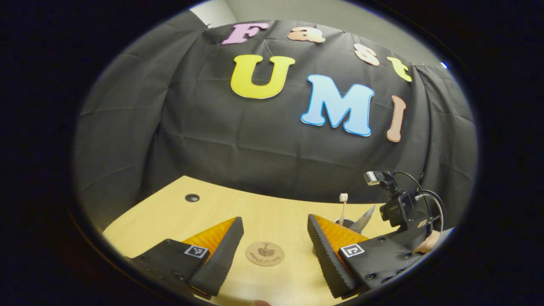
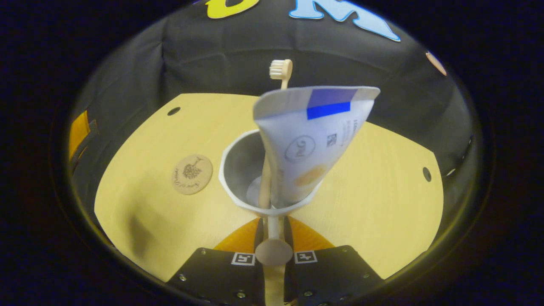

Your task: Put the toothbrush and toothpaste on the desktop into the cup, then pick up the cup and place it on the coaster on the desktop.

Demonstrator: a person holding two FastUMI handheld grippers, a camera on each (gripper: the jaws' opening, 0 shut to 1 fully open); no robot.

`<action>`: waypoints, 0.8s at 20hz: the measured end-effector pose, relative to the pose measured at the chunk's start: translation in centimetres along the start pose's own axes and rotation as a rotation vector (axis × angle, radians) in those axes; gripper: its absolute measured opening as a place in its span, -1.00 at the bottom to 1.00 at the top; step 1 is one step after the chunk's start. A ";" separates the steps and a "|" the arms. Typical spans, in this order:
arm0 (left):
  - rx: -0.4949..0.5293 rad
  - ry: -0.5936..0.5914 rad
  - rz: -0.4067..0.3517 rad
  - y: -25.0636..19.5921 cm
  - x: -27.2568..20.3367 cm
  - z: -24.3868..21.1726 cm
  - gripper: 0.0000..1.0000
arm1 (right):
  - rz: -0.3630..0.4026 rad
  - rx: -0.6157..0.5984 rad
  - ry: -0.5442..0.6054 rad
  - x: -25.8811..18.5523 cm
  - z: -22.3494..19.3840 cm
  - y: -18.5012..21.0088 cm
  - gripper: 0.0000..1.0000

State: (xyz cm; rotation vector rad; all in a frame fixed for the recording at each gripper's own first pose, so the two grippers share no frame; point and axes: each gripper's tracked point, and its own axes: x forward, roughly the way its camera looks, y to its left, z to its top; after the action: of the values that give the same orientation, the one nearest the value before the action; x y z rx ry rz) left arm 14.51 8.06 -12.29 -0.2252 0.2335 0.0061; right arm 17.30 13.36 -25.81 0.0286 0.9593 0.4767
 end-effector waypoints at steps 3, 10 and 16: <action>0.003 -0.009 0.021 2.7 -0.9 0.6 0.93 | 0.017 -0.020 -0.001 -1.0 1.5 2.1 -0.64; -0.021 -0.023 0.074 9.4 -3.3 1.4 0.93 | 0.048 -0.058 0.014 -3.5 4.1 5.8 -0.64; -0.030 -0.025 0.104 13.9 -4.9 1.7 0.93 | 0.063 -0.083 0.037 -1.8 5.0 10.0 -0.64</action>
State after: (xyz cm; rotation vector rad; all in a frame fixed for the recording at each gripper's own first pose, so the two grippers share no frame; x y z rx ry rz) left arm 9.62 22.10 -12.65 -0.2422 0.2196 0.1153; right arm 16.59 22.49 -19.16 -0.0250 0.9767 0.5762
